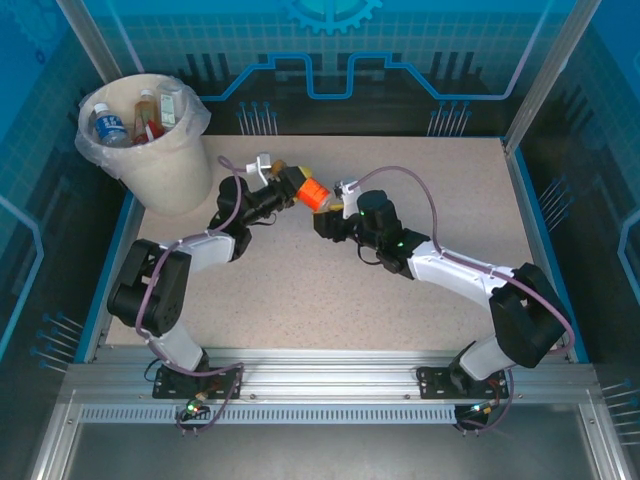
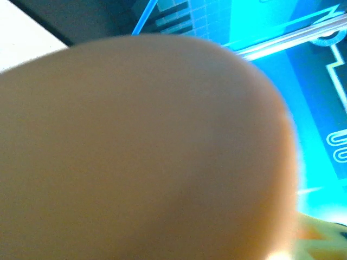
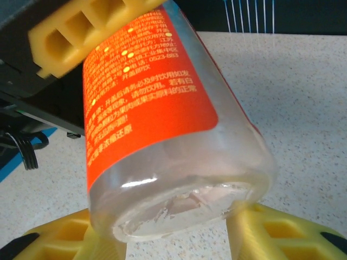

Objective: Put the plastic bottles in the bin

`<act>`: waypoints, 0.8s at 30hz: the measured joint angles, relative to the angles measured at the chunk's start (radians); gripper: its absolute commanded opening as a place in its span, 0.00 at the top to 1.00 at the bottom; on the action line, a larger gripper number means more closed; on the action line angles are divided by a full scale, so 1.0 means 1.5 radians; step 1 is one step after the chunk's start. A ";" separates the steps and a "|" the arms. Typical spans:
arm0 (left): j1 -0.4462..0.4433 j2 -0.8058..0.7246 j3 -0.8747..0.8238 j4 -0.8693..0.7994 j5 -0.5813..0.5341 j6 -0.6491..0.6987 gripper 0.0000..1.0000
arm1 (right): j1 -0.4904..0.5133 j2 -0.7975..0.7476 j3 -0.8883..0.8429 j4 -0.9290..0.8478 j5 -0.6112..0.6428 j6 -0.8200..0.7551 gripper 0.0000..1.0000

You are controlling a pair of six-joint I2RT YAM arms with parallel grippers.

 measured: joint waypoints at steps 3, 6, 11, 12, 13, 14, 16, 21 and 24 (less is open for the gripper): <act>0.001 -0.010 -0.003 0.003 -0.002 -0.001 0.51 | 0.001 0.000 0.000 0.008 -0.005 -0.004 0.32; 0.000 -0.030 -0.003 -0.015 -0.002 0.011 0.51 | 0.004 -0.009 0.000 0.005 -0.009 -0.016 0.21; 0.006 -0.077 -0.003 -0.081 -0.031 0.056 0.52 | 0.005 -0.063 -0.001 -0.020 0.003 -0.047 0.07; 0.011 -0.090 -0.003 -0.106 -0.043 0.073 0.53 | 0.005 -0.079 -0.003 -0.025 0.012 -0.053 0.01; 0.016 -0.100 -0.002 -0.128 -0.052 0.087 0.53 | 0.005 -0.093 -0.006 -0.028 0.020 -0.060 0.00; 0.023 -0.113 0.003 -0.167 -0.069 0.111 0.54 | 0.004 -0.108 -0.011 -0.031 0.031 -0.067 0.00; 0.036 -0.137 0.027 -0.259 -0.110 0.164 0.54 | 0.003 -0.137 -0.022 -0.038 0.057 -0.078 0.00; 0.050 -0.194 0.192 -0.533 -0.308 0.358 0.54 | -0.020 -0.208 -0.047 -0.077 0.161 -0.079 0.00; 0.056 -0.203 0.312 -0.626 -0.433 0.470 0.54 | -0.063 -0.255 -0.081 -0.095 0.207 -0.057 0.00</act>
